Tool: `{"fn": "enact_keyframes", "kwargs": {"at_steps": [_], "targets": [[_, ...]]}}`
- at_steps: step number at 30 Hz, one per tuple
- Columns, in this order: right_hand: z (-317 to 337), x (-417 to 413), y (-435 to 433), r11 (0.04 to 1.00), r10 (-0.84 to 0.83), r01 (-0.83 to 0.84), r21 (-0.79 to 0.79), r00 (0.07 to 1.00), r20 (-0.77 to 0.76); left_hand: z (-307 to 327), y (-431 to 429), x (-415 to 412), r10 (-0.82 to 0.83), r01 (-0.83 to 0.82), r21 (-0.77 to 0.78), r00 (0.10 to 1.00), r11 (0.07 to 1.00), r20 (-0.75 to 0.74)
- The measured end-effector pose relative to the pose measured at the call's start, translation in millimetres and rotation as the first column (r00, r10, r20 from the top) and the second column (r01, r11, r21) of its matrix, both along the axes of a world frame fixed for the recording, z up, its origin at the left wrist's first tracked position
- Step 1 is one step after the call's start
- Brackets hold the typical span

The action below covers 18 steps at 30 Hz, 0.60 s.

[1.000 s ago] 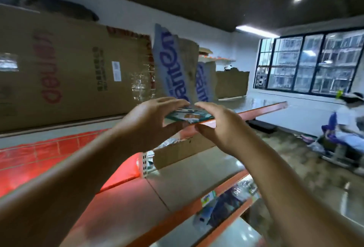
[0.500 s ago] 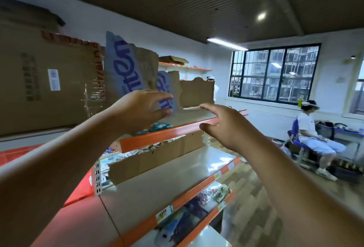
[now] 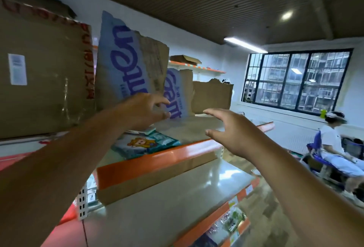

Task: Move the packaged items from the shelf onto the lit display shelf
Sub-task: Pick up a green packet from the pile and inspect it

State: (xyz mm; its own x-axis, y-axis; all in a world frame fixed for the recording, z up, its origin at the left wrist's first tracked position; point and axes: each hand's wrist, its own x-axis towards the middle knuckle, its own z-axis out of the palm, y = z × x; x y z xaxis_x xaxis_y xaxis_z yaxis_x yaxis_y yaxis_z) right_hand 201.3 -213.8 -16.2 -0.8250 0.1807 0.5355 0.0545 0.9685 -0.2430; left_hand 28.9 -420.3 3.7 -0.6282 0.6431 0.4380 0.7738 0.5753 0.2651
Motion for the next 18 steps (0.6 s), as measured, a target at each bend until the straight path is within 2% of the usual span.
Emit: {"fn": "enact_keyframes", "kwargs": {"at_steps": [3,7,13,15,18], "targets": [[3.3,-36.6,16.6,1.000,0.013,-0.013,0.001,1.000,-0.010,1.5,7.0,-31.4,0.100,-0.094,-0.127,0.994,0.987,0.039],[5.0,-79.5,25.1,0.997,0.060,-0.061,-0.037,0.998,-0.003,-1.4,9.8,-60.1,0.230,-0.207,-0.319,0.973,0.925,0.036],[-3.0,-138.3,27.4,0.969,0.222,-0.218,-0.115,0.975,0.021,-12.2,10.3,-88.2,0.326,-0.182,-0.571,0.932,0.800,0.160],[-5.4,-153.1,25.5,0.949,0.284,-0.278,-0.146,0.959,0.020,-16.4,13.4,-89.0,0.330,-0.141,-0.603,0.919,0.785,0.215],[-4.2,-177.2,27.0,0.920,0.358,-0.345,-0.184,0.933,0.040,-17.1,20.2,-82.8,0.312,-0.129,-0.605,0.927,0.786,0.208]]}}
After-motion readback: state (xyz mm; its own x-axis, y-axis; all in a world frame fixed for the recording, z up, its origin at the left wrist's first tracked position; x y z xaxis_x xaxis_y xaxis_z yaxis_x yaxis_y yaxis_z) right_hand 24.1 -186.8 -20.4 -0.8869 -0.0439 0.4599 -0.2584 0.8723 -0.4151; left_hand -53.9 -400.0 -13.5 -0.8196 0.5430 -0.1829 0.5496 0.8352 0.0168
